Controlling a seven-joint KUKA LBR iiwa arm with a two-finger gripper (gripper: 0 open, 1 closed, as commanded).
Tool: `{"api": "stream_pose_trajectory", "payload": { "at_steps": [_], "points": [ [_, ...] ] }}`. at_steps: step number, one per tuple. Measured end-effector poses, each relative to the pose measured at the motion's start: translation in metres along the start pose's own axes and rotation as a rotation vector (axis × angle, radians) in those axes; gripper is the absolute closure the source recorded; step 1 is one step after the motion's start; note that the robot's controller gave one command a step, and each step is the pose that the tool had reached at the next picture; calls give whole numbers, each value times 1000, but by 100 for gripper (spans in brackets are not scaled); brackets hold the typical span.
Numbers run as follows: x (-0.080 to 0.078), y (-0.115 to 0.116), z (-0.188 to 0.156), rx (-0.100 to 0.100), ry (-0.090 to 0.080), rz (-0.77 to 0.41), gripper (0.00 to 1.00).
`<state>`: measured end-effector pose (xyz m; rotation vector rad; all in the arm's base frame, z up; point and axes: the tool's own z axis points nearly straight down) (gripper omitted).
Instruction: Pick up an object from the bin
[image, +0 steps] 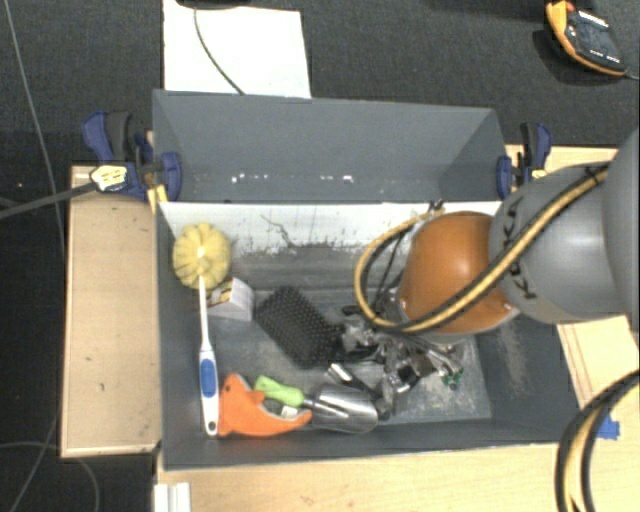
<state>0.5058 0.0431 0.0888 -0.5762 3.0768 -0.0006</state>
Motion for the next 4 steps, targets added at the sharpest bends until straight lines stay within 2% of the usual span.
{"api": "stream_pose_trajectory", "payload": {
  "at_steps": [1,2,3,4],
  "points": [
    [0,0,0,0,0,-1,0],
    [2,-3,-84,-2,3,-18,0],
    [-25,-72,-43,2,-9,245,0],
    [-28,-82,-31,2,-9,271,0]
  ]
}}
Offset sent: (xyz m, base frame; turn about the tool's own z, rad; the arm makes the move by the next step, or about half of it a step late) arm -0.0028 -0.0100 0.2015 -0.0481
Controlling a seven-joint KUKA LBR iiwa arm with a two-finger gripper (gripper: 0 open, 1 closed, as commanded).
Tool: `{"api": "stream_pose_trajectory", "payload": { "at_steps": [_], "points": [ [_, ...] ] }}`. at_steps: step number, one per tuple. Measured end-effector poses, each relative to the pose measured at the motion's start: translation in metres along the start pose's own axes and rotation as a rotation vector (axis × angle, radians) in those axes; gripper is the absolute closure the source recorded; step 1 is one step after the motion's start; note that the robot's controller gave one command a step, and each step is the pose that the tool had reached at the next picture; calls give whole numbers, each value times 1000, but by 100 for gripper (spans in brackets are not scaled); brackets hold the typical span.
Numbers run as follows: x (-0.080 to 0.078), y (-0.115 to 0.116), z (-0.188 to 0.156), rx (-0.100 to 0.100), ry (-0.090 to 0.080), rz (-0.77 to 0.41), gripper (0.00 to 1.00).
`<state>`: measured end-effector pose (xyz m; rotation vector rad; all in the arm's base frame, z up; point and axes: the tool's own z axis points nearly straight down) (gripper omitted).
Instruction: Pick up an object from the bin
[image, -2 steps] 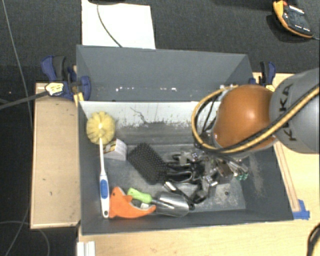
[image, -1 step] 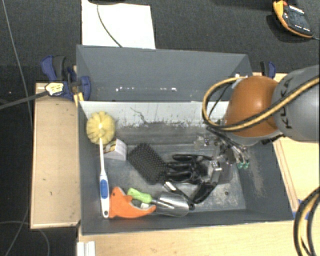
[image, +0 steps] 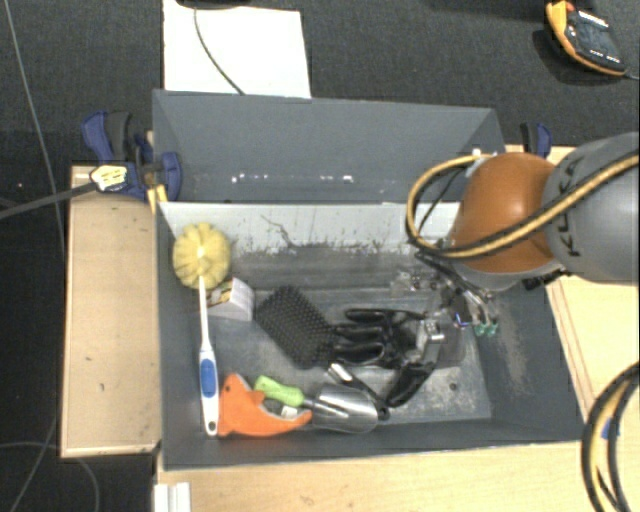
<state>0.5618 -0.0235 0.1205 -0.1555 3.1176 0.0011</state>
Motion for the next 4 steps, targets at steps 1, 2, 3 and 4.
{"api": "stream_pose_trajectory", "payload": {
  "at_steps": [1,2,3,4],
  "points": [
    [-24,35,-56,-1,2,-103,0],
    [12,26,-9,1,-6,-109,0],
    [-7,39,1,-2,4,13,0],
    [-15,42,-8,-2,-3,41,0]
  ]
}}
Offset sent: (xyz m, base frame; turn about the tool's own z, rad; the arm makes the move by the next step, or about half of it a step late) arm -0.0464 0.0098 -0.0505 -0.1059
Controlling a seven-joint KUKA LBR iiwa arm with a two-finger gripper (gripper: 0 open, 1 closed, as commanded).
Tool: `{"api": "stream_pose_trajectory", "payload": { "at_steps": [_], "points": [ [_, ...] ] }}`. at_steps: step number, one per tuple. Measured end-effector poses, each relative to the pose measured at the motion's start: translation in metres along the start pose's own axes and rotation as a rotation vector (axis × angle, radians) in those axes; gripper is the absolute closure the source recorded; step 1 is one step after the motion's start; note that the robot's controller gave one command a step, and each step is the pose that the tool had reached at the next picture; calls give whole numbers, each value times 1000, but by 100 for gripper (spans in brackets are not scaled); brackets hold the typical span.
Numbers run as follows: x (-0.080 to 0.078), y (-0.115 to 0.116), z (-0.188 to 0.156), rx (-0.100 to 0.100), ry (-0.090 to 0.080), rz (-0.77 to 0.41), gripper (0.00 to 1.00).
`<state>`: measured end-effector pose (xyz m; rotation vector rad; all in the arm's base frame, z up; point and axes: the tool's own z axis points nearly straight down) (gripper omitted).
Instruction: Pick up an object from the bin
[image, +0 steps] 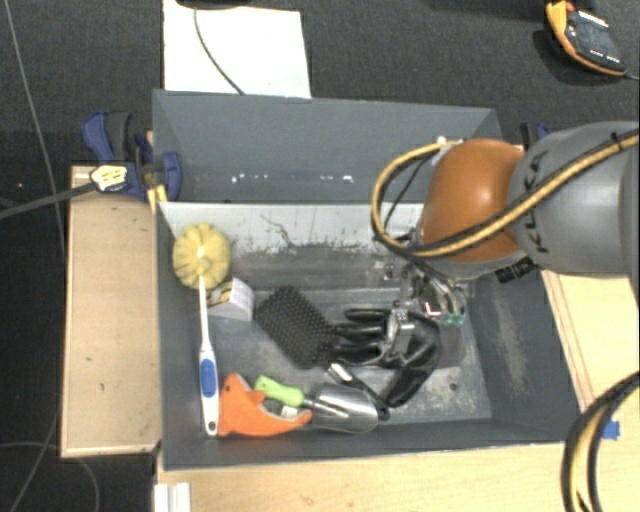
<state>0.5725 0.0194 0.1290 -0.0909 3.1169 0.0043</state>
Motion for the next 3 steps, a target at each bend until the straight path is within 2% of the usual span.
{"api": "stream_pose_trajectory", "payload": {
  "at_steps": [1,2,3],
  "points": [
    [10,27,61,-1,2,-147,0],
    [2,0,42,-1,-14,55,0],
    [21,13,57,-1,0,-143,100]
  ]
}}
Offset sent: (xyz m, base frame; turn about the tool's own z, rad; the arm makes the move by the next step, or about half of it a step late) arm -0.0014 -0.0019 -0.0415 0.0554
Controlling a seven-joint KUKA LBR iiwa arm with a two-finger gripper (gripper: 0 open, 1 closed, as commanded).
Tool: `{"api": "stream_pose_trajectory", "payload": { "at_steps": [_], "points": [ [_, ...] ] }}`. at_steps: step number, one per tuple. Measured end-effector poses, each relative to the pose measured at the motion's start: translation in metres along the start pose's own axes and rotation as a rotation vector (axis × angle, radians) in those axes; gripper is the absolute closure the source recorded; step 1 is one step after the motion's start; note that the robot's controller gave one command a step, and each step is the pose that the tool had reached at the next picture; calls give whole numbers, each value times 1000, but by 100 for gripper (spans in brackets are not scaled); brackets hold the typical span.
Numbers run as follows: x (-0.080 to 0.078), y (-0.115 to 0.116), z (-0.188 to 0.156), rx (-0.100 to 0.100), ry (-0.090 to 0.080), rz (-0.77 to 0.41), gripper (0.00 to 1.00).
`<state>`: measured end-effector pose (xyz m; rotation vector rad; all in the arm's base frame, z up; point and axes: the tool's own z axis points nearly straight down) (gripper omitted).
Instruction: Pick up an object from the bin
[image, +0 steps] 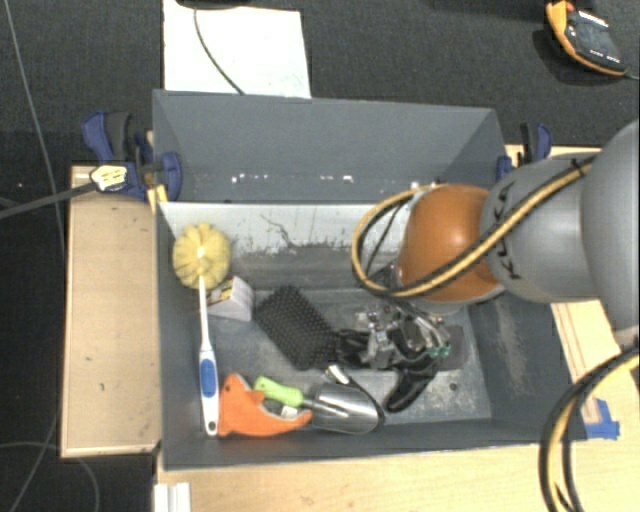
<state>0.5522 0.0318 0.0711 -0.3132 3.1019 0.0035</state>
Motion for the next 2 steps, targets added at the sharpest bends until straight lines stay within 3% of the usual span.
{"api": "stream_pose_trajectory", "payload": {
  "at_steps": [2],
  "points": [
    [-5,2,0,1,5,5,100]
  ]
}}
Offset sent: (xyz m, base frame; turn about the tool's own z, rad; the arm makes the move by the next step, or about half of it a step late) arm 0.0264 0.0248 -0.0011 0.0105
